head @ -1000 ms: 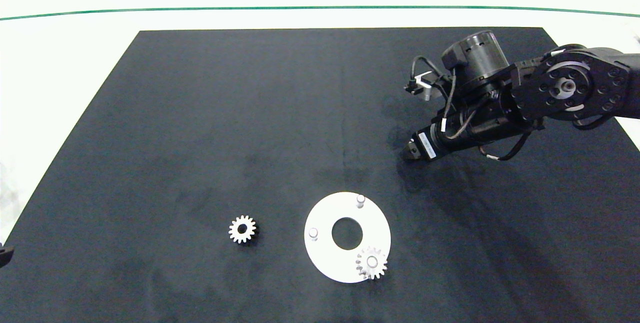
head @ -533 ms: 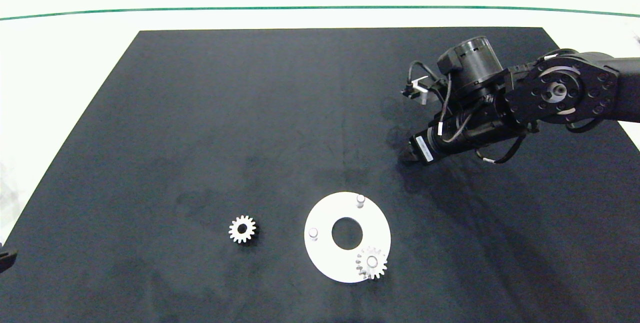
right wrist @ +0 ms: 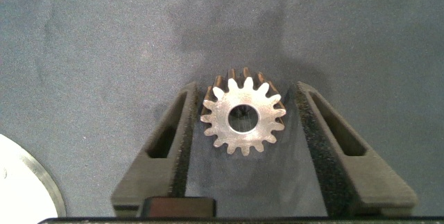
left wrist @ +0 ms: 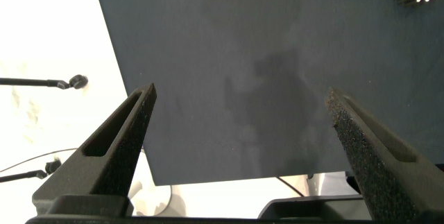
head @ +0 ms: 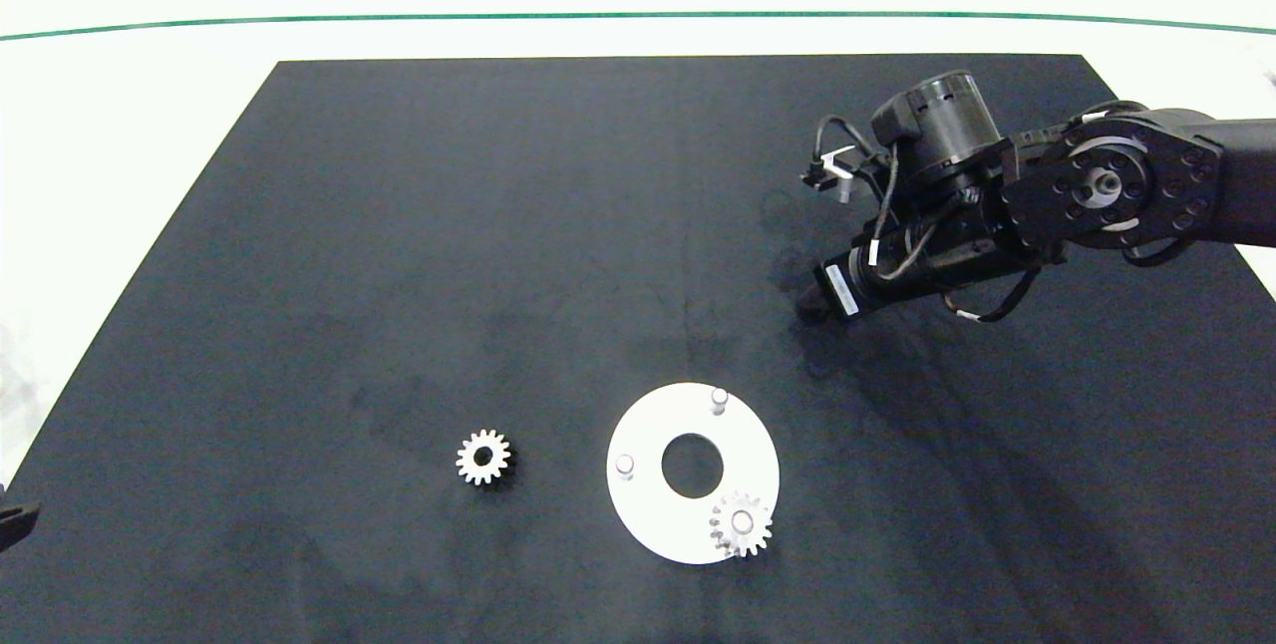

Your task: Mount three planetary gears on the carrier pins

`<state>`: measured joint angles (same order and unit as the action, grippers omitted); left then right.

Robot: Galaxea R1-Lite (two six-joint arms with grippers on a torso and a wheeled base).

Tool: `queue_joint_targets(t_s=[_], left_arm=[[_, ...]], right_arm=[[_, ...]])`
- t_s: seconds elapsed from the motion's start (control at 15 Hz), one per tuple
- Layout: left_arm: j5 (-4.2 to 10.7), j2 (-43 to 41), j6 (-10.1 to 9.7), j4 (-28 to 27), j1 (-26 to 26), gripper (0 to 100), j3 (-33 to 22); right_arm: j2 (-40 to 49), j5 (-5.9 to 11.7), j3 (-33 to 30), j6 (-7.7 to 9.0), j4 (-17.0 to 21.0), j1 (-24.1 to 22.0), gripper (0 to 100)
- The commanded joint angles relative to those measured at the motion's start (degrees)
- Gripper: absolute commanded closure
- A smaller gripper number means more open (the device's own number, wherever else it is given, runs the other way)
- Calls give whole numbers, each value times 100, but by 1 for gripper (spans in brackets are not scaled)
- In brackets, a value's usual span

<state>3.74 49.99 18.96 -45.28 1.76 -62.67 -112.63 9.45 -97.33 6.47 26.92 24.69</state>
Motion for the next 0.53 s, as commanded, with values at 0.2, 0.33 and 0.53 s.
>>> queue_joint_targets(t_s=[0.2,0.33,0.53], left_arm=[[4,19,12,-25,0,0,45],[4,10,12,-16,0,0,36],[4,2,12,-25,0,0,45]], right_arm=[[22,-13,83,3,15,19,54],[13,-22,153,-6,15,27,58],[22,-48,153,-6,7,36,64]])
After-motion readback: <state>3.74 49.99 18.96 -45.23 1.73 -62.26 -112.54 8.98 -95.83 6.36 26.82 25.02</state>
